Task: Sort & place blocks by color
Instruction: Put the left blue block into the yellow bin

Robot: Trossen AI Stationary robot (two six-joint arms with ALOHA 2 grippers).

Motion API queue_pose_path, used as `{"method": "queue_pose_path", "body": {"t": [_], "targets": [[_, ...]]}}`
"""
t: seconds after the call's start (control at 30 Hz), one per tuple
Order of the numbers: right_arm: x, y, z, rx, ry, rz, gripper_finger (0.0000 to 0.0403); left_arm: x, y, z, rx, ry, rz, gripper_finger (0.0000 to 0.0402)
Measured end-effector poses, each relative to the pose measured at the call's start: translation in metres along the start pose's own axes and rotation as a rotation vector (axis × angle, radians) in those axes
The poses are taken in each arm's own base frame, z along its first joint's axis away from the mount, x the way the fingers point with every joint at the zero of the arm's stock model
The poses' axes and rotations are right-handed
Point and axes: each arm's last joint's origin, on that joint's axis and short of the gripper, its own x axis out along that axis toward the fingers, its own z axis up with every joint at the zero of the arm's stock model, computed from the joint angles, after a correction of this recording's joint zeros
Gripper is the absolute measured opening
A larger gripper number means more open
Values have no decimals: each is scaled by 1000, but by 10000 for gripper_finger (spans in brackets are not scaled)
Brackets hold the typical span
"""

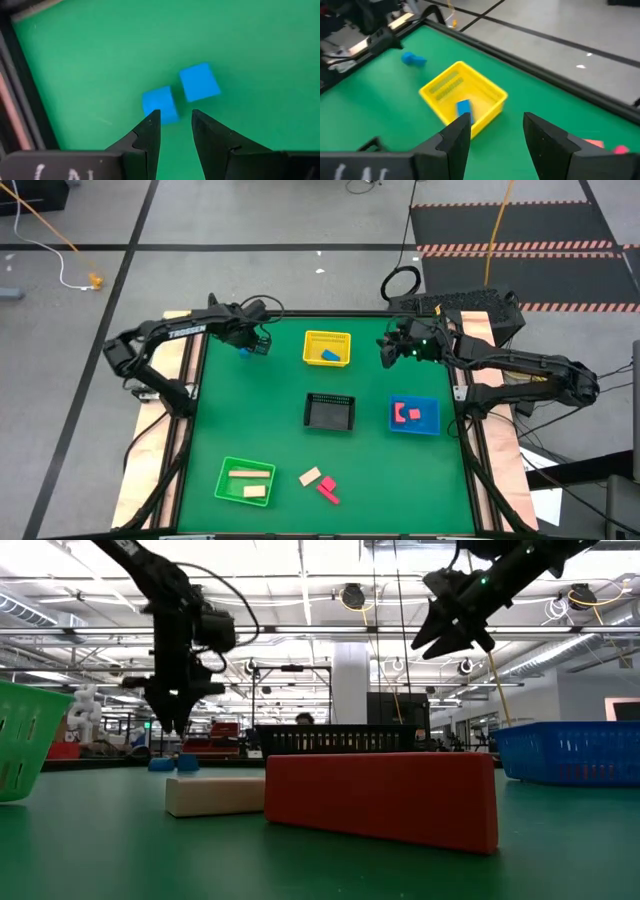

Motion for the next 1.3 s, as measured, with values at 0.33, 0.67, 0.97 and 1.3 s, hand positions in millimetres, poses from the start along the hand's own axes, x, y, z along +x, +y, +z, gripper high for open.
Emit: {"method": "queue_pose_path", "body": {"t": [0.33, 0.67, 0.97, 1.3], "targets": [[4, -24, 9, -62, -23, -102, 171, 31, 9, 9, -77, 122, 26, 114], [5, -40, 16, -86, -42, -167, 171, 24, 11, 8, -120, 107, 11, 86], [5, -45, 20, 5, -82, -181, 171, 24, 11, 8, -101, 114, 14, 91], [5, -44, 23, 34, -104, -174, 171, 24, 12, 8, -131, 118, 20, 221]]}}
